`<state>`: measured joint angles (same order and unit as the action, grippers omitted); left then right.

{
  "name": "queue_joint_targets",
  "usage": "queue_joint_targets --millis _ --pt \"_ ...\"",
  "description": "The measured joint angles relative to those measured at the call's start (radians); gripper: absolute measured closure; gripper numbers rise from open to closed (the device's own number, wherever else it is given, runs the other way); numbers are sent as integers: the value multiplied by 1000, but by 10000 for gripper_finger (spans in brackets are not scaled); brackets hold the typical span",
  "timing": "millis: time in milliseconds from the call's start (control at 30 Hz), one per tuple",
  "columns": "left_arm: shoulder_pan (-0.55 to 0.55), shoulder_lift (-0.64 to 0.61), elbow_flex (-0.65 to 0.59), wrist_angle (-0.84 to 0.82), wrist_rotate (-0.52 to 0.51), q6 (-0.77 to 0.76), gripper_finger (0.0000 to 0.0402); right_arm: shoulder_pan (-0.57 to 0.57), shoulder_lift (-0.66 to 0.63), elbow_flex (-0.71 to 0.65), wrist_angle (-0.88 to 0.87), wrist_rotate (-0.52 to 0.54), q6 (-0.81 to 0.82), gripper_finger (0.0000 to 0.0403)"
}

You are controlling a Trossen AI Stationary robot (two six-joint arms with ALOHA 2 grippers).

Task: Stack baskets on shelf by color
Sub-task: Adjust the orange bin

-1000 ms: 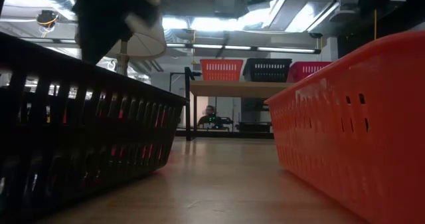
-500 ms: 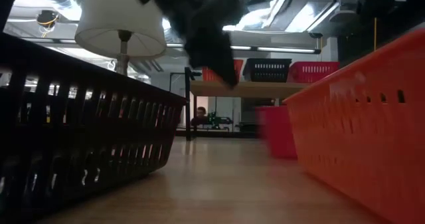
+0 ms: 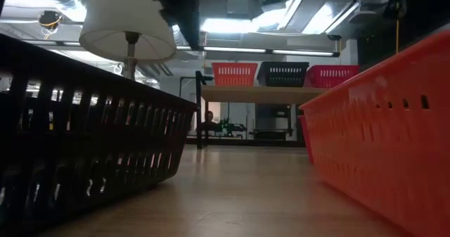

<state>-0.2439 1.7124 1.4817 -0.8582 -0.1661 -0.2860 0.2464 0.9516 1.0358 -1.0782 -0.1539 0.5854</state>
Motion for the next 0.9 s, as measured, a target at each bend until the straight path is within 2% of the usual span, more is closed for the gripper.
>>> queue_joint_targets --millis 133,333,567,733,900 --pt "-58 6 0 0 -5 -1 318 59 37 -109 49 18 48 268" --pt "-89 10 -2 -2 -62 5 318 123 72 -252 36 59 248 268" --pt "-80 10 -2 -1 -63 8 318 191 109 -391 242 56 409 268" --pt "-63 10 -2 -1 -93 8 318 193 189 -489 421 123 432 268" --pt "-43 10 -2 -1 -95 9 318 142 284 -507 524 240 404 268"
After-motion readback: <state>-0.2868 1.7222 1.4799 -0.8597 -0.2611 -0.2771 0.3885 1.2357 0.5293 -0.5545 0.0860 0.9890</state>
